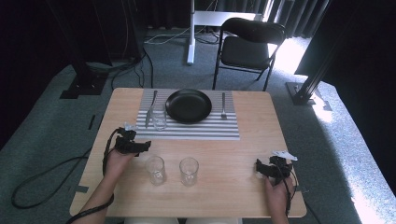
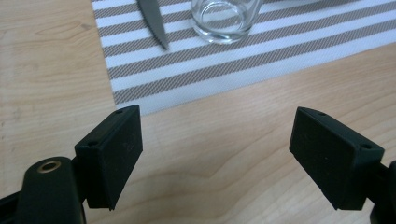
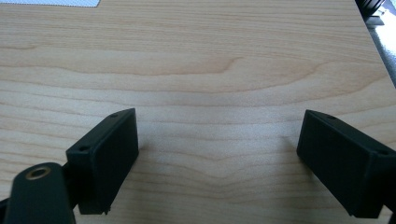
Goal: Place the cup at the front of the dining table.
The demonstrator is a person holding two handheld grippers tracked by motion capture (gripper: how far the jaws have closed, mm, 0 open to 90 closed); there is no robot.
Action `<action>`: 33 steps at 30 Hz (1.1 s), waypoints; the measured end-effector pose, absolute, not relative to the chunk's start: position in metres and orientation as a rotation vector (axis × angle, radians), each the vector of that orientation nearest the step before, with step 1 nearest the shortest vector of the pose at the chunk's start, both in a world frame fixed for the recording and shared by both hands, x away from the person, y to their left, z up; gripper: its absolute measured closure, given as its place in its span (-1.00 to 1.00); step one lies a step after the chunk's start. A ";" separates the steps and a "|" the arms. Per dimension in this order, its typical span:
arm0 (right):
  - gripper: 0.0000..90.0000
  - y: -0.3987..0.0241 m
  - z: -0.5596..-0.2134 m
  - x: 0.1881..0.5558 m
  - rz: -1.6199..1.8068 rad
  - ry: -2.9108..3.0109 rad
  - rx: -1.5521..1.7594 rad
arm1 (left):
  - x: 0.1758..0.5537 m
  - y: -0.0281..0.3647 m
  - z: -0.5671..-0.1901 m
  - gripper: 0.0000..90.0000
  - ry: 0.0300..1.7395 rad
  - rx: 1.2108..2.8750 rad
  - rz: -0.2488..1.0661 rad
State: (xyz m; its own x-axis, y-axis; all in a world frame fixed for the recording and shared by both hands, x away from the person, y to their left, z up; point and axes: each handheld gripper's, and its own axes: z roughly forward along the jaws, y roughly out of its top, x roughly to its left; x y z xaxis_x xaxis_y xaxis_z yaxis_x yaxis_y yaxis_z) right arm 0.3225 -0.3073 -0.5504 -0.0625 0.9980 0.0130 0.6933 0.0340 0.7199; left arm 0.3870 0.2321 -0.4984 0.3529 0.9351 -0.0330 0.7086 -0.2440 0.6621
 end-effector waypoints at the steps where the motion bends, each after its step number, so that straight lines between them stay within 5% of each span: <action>1: -0.73 -0.307 -0.550 0.322 0.782 1.809 1.709 | 0.384 0.233 -0.499 -0.60 1.424 2.037 0.511; 33: -0.73 -0.307 -0.550 0.322 0.782 1.809 1.708 | 0.322 0.279 -0.525 -0.60 1.489 1.929 0.621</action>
State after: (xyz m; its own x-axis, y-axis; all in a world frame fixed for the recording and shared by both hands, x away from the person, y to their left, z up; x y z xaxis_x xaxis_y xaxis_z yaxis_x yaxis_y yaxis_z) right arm 0.3225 -0.3073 -0.5504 -0.0627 0.9980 0.0128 0.6932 0.0343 0.7200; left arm 0.3216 0.2787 -0.5246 0.2553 0.9669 -0.0040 0.6770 -0.1758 0.7146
